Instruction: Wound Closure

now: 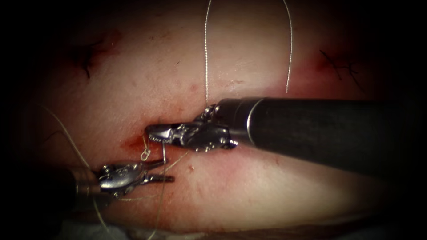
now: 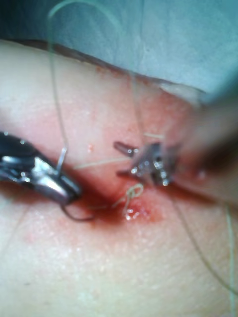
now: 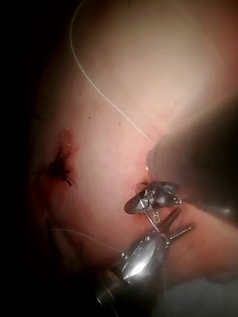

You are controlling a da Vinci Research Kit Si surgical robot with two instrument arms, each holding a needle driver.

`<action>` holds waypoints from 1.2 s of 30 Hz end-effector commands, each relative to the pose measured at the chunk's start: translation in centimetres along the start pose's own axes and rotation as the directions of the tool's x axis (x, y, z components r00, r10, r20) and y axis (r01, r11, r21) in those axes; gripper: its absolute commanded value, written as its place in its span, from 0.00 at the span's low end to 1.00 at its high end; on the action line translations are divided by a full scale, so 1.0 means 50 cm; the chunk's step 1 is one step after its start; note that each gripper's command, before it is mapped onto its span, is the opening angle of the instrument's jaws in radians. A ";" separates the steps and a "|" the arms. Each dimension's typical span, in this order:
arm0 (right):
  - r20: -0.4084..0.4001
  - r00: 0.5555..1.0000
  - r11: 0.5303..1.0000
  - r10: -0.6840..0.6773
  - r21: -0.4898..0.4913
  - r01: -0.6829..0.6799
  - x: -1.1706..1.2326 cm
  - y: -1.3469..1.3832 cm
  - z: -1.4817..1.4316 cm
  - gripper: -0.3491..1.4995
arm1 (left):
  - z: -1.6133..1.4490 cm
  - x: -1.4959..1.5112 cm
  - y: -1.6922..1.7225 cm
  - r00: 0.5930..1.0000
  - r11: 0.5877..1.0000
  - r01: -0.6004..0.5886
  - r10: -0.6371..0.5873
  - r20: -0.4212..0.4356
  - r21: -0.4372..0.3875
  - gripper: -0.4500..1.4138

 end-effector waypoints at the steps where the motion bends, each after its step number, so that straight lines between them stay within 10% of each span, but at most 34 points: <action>1: -0.002 1.000 1.000 0.017 0.003 -0.017 -0.0013 -0.0010 0.0017 0.00 | 0.0015 -0.0014 0.0005 1.000 1.000 0.003 -0.003 0.002 -0.002 0.47; 8: 0.010 0.992 0.990 0.128 0.060 -0.128 -0.0042 0.0003 0.0025 0.00 | 0.0016 -0.0015 0.0005 1.000 1.000 0.002 -0.002 0.002 -0.002 0.47; 12: 0.079 0.878 0.864 0.473 0.152 -0.479 -0.0089 0.0015 0.0054 0.00 | 0.0016 -0.0015 0.0005 1.000 1.000 0.002 -0.002 0.002 -0.002 0.47; 36: 0.161 0.720 0.702 0.675 0.159 -0.694 -0.0184 0.0052 0.0070 0.00 | 0.0014 -0.0013 0.0006 1.000 1.000 0.003 -0.003 0.006 -0.006 0.47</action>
